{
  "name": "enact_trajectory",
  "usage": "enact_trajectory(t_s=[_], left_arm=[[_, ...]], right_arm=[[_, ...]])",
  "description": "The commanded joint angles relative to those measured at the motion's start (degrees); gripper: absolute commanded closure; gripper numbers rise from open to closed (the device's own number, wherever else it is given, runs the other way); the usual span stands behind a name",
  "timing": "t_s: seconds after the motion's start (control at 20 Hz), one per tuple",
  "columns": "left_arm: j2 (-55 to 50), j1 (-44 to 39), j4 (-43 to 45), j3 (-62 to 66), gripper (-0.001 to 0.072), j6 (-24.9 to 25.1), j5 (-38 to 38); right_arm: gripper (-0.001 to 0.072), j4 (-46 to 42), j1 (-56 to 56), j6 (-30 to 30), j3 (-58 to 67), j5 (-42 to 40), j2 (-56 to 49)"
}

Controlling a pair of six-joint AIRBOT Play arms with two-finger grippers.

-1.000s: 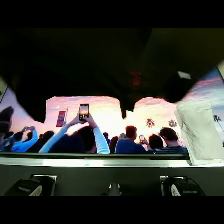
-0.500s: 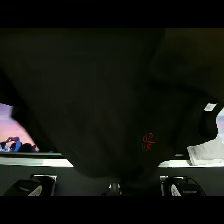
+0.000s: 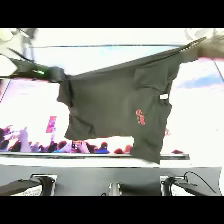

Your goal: Fold the shirts.

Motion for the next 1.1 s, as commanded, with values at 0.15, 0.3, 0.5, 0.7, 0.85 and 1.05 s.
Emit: enact_trajectory(t_s=[0.15, 0.3, 0.5, 0.7, 0.85, 1.05], left_arm=[[-16.57, 0.02, -8.52, -1.57, 0.0681, -0.04, 2.97], [-18.93, 0.17, -14.58, -1.53, 0.0627, -0.04, 2.84], [-18.29, 6.1, -14.12, 3.32, 0.012, 0.98, -8.5], [-11.98, 14.03, -9.6, -3.06, 0.0255, 3.1, -19.28], [-4.92, 14.95, -10.1, -20.46, 0.0205, 5.7, -15.96], [-1.99, 14.91, -12.09, -37.68, 0.0205, 6.97, -8.09]], right_arm=[[0.0692, 13.81, 0.09, 3.21, 0.04, 3.26, -16.06], [0.0639, 14.51, 0.44, 3.1, 0.07, 4.26, -19.21], [0.0173, 13.84, -4.11, -5.92, 2.01, 12.0, -17.35], [0.0261, 14.03, -15.08, -11.23, 0.42, 28.5, -16.76], [0.0293, 14.1, -18.6, -11.78, -4.11, 30.16, -16.76], [0.0293, 14.4, -17.75, -12.41, -9.2, 27.82, -16.83]])
